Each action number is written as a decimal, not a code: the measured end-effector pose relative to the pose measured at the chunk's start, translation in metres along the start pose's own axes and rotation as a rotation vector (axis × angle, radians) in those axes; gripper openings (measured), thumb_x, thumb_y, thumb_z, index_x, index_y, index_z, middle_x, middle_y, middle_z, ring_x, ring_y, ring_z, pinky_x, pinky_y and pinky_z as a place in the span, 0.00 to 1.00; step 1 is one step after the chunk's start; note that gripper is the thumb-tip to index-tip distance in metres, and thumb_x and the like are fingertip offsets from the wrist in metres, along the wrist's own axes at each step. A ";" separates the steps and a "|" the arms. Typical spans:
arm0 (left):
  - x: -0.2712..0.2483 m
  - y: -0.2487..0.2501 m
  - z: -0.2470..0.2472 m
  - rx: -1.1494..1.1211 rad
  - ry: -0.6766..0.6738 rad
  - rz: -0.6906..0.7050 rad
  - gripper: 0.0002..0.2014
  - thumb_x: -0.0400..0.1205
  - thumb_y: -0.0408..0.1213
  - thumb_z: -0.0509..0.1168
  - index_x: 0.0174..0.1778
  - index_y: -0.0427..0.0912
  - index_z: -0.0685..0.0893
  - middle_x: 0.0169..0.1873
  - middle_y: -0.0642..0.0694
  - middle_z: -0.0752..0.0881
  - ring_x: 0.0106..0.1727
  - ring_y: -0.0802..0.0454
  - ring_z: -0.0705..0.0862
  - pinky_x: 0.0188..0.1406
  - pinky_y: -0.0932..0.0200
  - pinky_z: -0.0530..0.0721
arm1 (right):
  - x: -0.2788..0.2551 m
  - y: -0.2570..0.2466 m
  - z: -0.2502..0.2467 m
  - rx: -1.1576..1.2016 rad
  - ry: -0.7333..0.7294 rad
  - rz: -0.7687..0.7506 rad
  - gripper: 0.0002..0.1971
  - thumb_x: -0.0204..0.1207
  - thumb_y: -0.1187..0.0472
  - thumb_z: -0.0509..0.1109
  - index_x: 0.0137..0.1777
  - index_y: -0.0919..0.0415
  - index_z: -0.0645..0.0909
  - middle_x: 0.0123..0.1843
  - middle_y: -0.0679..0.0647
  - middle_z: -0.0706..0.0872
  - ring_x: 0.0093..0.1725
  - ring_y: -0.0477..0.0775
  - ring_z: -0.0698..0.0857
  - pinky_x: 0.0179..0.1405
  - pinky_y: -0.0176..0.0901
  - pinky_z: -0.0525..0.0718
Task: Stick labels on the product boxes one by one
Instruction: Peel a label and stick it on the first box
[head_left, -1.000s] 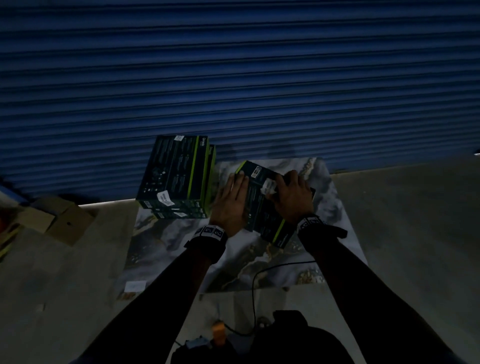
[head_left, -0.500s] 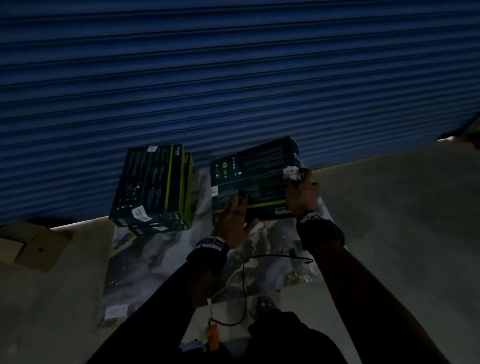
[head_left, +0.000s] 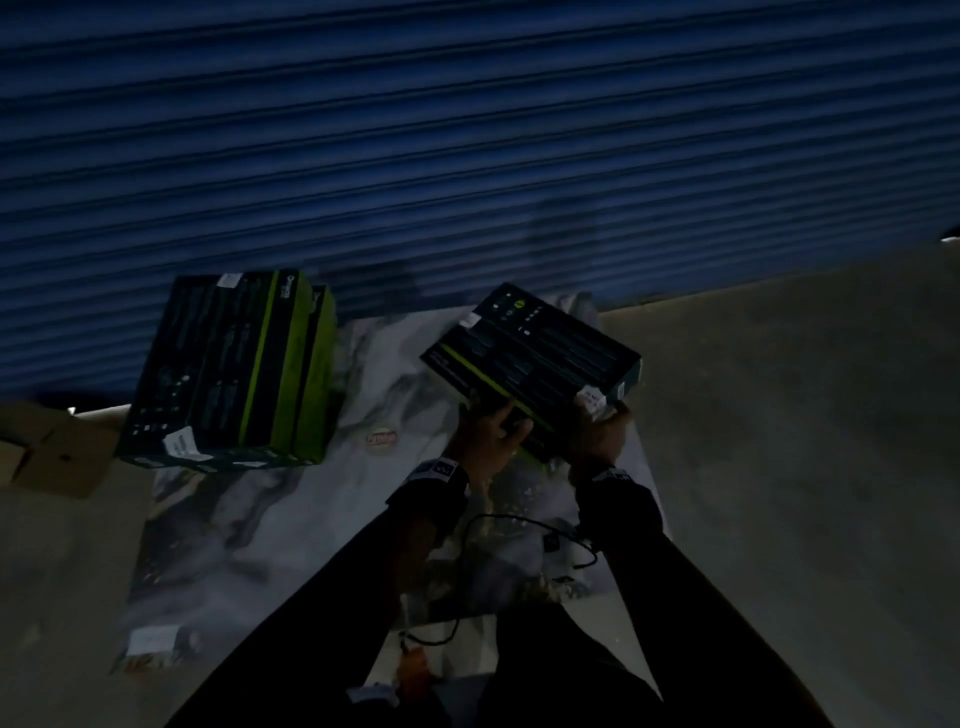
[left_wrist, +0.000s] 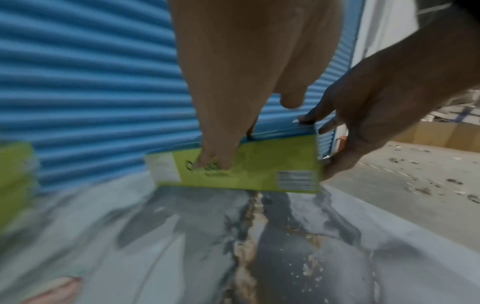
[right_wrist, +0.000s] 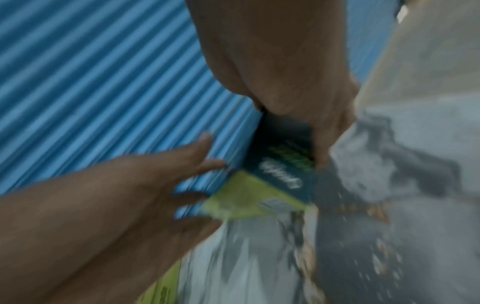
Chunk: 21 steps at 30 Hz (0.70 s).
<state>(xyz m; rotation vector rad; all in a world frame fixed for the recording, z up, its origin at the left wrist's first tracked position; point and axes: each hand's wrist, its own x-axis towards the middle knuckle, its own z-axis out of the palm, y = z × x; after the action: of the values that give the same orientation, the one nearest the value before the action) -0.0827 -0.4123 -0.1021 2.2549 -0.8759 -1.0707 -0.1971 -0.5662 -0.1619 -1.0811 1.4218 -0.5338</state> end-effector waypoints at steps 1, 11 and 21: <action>0.010 0.001 0.006 0.017 0.001 -0.026 0.42 0.80 0.77 0.53 0.89 0.61 0.59 0.83 0.29 0.69 0.84 0.29 0.65 0.79 0.35 0.73 | -0.002 -0.004 0.000 -0.069 -0.058 -0.059 0.33 0.75 0.37 0.71 0.74 0.55 0.74 0.65 0.58 0.86 0.58 0.56 0.89 0.59 0.56 0.89; 0.067 0.002 0.038 0.211 -0.173 0.003 0.48 0.84 0.41 0.74 0.90 0.37 0.47 0.87 0.32 0.33 0.88 0.31 0.35 0.88 0.43 0.48 | 0.009 0.011 -0.017 -0.188 -0.279 0.120 0.33 0.86 0.66 0.66 0.87 0.58 0.54 0.76 0.60 0.75 0.68 0.63 0.83 0.68 0.55 0.84; 0.098 -0.011 0.041 0.308 -0.129 0.030 0.52 0.84 0.46 0.73 0.90 0.42 0.39 0.85 0.34 0.25 0.87 0.29 0.32 0.84 0.34 0.63 | 0.102 -0.003 -0.035 -1.117 -0.284 -0.352 0.59 0.67 0.25 0.66 0.90 0.58 0.48 0.86 0.67 0.59 0.82 0.73 0.64 0.78 0.66 0.68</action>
<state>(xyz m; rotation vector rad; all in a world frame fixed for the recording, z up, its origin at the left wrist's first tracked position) -0.0643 -0.4822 -0.1811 2.4298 -1.1969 -1.1438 -0.2149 -0.6639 -0.2055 -2.2109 1.2499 0.2549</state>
